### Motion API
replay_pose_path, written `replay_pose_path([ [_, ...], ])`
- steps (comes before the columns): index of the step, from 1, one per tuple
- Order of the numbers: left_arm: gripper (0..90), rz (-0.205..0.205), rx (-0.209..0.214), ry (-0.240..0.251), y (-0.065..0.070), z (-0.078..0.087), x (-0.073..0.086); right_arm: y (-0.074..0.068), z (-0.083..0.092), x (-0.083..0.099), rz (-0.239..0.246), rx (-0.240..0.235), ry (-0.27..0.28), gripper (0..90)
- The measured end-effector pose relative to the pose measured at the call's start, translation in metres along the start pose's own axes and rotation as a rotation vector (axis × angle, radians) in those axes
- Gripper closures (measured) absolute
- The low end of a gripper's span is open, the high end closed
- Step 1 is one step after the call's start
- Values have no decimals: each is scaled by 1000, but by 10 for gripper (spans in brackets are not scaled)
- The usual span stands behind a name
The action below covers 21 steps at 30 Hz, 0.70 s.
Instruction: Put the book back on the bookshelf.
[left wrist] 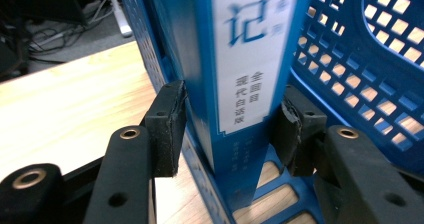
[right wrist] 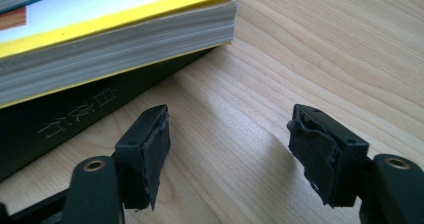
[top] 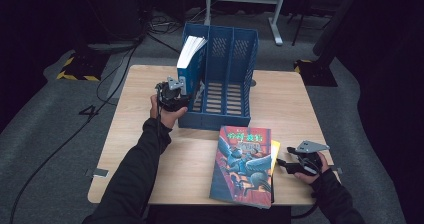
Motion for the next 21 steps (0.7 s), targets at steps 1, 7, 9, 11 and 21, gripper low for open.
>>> replay_pose_path([
  [1,531,2,-10,6,0,-1,0,0,0,0,-3,-1,0,327],
  [7,556,18,-55,-2,-2,-11,-7,0,0,0,3,3,0,328],
  [9,558,30,-68,-5,-3,-15,-10,0,0,0,2,2,0,327],
  [11,559,43,-71,-3,-4,-17,-12,0,0,0,2,3,1,327],
  [21,540,26,-63,1,-5,-16,-10,0,0,0,1,-2,-2,325],
])
Point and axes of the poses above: each handheld gripper's, and its own axes: z roughly backward along the jaws, x roughly out of its underside, y roughly to its right, the point moved 6 cm from there along -z, roughly forward along the jaws, and after that the axes turned 4 degrees about z, right-handed, at the moved point
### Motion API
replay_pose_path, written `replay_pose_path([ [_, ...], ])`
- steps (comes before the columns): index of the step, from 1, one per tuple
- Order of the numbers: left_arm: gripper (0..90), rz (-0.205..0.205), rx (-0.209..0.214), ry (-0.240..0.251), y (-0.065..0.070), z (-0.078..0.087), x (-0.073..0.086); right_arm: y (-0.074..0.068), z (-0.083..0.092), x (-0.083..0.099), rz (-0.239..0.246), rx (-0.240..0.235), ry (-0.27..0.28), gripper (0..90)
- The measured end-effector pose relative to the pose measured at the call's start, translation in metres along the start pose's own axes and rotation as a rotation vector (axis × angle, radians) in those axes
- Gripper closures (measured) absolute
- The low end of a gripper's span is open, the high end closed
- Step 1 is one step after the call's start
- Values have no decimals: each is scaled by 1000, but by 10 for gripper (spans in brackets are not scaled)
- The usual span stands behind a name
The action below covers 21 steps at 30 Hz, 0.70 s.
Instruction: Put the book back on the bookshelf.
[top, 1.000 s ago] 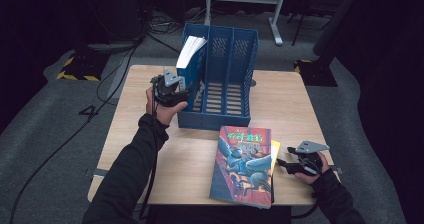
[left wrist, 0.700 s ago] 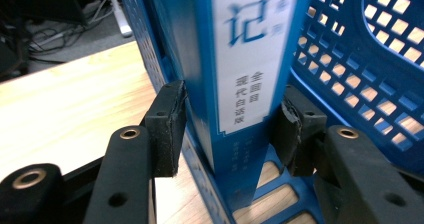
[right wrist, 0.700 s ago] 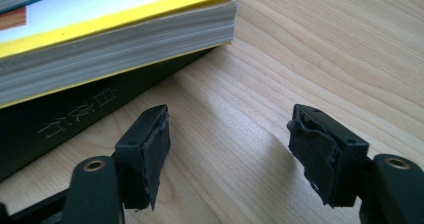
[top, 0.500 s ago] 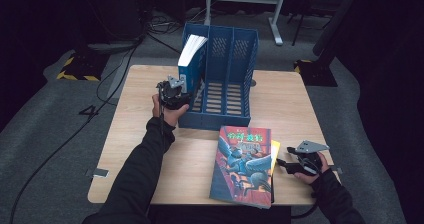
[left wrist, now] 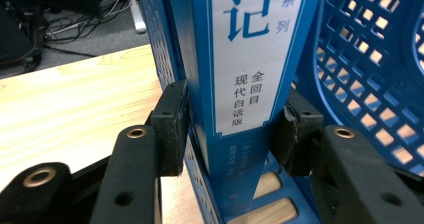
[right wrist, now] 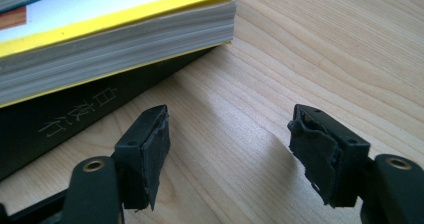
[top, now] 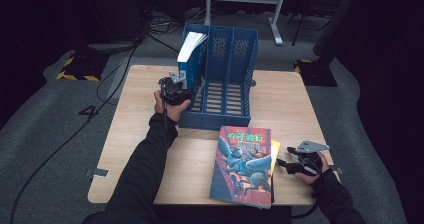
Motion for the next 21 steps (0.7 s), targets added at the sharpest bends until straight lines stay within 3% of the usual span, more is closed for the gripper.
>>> replay_pose_path([
  [3,489,-30,-1,-7,1,4,3,1,1,0,0,4,1,324],
  [6,441,-86,15,-25,4,13,12,2,4,-1,-9,7,12,318],
  [8,413,-91,28,-30,5,16,14,3,6,-2,-13,10,15,314],
  [15,357,-164,111,-25,14,41,26,3,11,-6,-24,9,26,304],
  [21,320,-223,146,-47,20,59,41,4,19,-10,-46,10,49,287],
])
Point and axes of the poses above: each handheld gripper's, and its own axes: z roughly backward along the jaws, x roughly out of its underside, y roughly to its right, the point moved 6 cm from there along -z, roughly forward along the jaws, and after that the axes turned 4 degrees about z, right-handed, at the moved point
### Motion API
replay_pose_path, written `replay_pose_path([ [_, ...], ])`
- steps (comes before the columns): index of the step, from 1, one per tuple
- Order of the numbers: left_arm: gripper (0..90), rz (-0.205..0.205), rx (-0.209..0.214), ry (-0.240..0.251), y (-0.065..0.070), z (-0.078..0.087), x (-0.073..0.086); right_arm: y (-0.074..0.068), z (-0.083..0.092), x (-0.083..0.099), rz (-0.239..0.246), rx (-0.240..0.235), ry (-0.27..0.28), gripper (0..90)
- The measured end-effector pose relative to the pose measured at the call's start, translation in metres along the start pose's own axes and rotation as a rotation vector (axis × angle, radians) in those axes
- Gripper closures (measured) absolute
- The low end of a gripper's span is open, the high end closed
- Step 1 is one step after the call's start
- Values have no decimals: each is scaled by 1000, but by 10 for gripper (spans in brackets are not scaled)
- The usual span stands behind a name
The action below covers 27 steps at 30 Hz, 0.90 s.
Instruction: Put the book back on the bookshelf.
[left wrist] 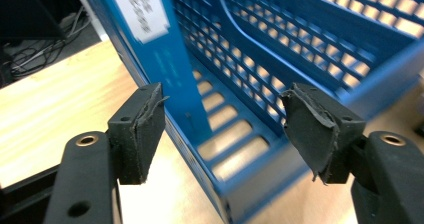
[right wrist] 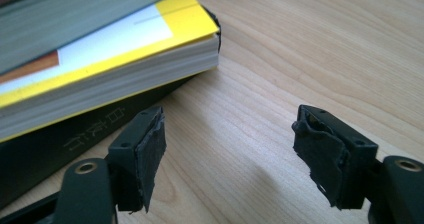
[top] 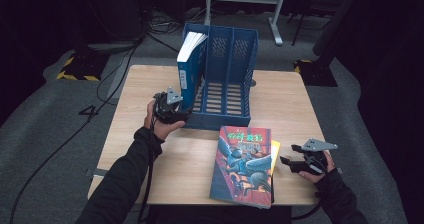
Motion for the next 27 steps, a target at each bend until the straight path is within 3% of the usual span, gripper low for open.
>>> replay_pose_path([
  [4,294,-29,44,-16,10,6,11,-1,5,-4,-3,-2,11,279],
  [8,233,-68,61,-29,18,13,23,-3,9,-6,-18,-9,18,273],
  [14,254,-104,91,-43,30,26,40,-11,18,-17,-14,-25,42,272],
  [27,236,-189,250,-131,68,33,83,-33,25,-32,22,-77,55,271],
])
Point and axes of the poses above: each handheld gripper's, and its own axes: z roughly backward along the jaws, x roughly out of its underside, y roughly to its right, the point moved 6 cm from there along -z, roughly forward along the jaws, and after that the axes turned 4 degrees about z, right-handed, at the moved point
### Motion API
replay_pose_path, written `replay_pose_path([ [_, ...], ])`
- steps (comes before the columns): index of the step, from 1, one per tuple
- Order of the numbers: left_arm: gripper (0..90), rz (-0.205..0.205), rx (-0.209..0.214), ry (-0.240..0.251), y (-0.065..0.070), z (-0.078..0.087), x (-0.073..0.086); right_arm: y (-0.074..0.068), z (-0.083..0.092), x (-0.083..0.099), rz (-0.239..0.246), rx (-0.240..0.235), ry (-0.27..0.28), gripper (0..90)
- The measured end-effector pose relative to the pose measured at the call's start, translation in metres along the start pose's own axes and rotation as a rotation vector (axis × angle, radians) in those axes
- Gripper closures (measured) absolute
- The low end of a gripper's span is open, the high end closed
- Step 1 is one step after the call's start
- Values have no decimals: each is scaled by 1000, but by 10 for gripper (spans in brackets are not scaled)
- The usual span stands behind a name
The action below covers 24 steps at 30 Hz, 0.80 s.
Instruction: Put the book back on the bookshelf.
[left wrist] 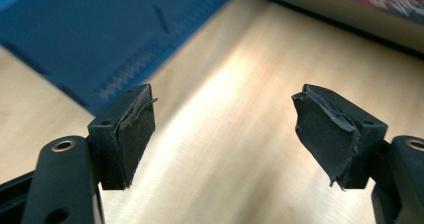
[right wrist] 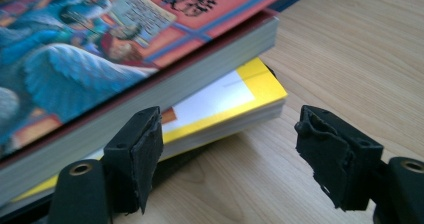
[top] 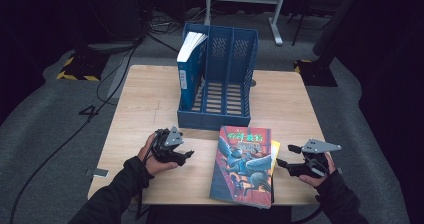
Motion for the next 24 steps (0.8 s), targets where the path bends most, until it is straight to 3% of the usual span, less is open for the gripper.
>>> replay_pose_path([
  [4,228,-47,50,-47,13,-5,9,-11,3,-8,12,-28,15,271],
  [7,221,-50,99,-62,23,-7,14,-22,3,-14,30,-53,10,271],
  [14,208,-68,142,-109,36,-17,23,-47,1,-22,77,-127,-18,266],
  [17,202,-68,158,-102,38,-19,23,-55,-4,-21,101,-148,-55,256],
  [21,197,-46,174,-90,39,-21,23,-56,-7,-19,68,-168,-90,225],
  [24,159,-28,183,-82,38,-24,23,-51,-9,-16,15,-183,-123,160],
])
Point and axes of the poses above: each handheld gripper's, and its own axes: z roughly backward along the jaws, x roughly out of its underside, y roughly to its right, the point moved 6 cm from there along -z, roughly forward along the jaws, and after that the axes turned 4 degrees about z, right-handed, at the moved point
